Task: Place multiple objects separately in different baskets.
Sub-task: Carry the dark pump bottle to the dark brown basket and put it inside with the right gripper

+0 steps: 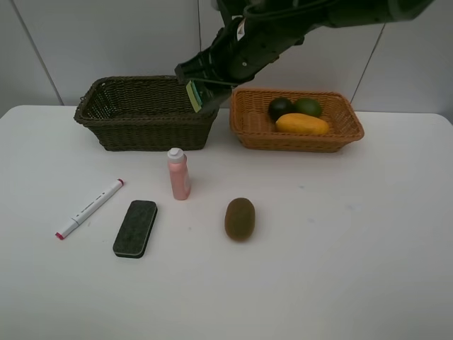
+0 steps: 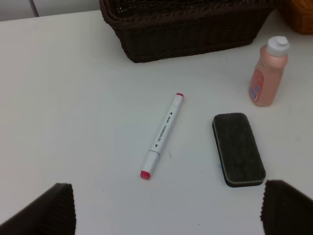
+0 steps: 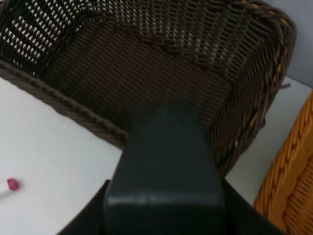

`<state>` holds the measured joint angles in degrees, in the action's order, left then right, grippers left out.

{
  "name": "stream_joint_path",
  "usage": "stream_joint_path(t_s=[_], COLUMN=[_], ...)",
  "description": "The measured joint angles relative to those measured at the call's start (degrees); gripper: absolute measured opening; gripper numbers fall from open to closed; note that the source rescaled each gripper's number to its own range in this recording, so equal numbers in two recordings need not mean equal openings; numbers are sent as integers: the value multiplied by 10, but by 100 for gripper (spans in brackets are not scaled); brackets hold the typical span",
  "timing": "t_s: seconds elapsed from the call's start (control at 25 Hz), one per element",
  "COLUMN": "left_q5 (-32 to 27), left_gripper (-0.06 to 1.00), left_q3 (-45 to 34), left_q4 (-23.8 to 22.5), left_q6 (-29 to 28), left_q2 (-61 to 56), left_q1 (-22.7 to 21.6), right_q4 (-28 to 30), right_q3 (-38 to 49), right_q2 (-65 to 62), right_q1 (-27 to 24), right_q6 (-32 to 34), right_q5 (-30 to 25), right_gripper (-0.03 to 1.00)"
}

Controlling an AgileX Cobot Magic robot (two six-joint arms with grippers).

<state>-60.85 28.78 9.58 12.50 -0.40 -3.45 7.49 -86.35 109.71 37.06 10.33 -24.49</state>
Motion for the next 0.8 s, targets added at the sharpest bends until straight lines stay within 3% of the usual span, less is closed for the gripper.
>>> stream_joint_path(t_s=[0.48,0.8], left_q5=[0,0], left_gripper=[100,100], left_q3=[0,0], left_q4=[0,0], left_q6=[0,0], left_q2=[0,0], left_q1=[0,0], right_q4=[-1,18], right_q3=[-218,-256], right_q2=[169,228], right_q1=[0,0], right_q6=[-51,-55], right_q5=[-7,0], right_gripper=[1,1])
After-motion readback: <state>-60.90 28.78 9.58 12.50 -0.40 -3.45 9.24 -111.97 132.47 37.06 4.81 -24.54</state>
